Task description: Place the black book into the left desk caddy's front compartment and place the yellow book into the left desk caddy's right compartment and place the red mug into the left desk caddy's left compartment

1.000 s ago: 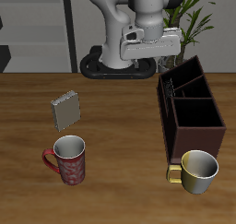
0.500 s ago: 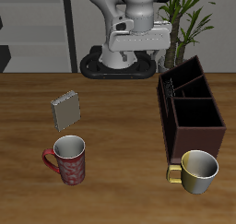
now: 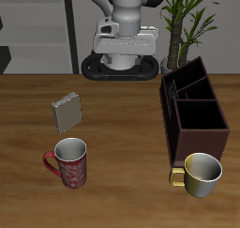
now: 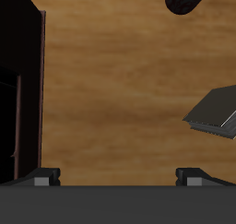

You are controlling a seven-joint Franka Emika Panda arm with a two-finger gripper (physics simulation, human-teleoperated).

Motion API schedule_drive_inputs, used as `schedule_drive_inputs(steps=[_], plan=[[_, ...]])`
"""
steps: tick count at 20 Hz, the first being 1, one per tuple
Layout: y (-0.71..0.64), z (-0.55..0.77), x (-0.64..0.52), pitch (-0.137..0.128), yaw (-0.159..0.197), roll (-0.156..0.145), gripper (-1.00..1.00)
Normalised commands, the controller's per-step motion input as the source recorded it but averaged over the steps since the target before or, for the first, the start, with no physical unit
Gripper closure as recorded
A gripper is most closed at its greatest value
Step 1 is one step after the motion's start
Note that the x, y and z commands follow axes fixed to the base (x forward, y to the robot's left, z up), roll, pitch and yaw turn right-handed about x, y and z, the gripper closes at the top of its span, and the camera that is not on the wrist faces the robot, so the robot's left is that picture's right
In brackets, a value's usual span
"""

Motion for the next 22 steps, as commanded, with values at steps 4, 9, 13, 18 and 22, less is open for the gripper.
schedule_drive_inputs(steps=[4, 9, 13, 18, 22], plan=[[-0.63, -0.01, -0.01, 0.026, -0.023, -0.034, -1.00], [-0.73, 0.02, -0.08, 0.002, -0.020, -0.018, -1.00], [-0.53, 0.05, 0.02, 0.040, -0.043, 0.011, -1.00], [-0.56, 0.05, 0.09, -0.007, -0.065, 0.058, -1.00], [-0.42, -0.02, 0.18, -0.006, -0.044, 0.048, -1.00]])
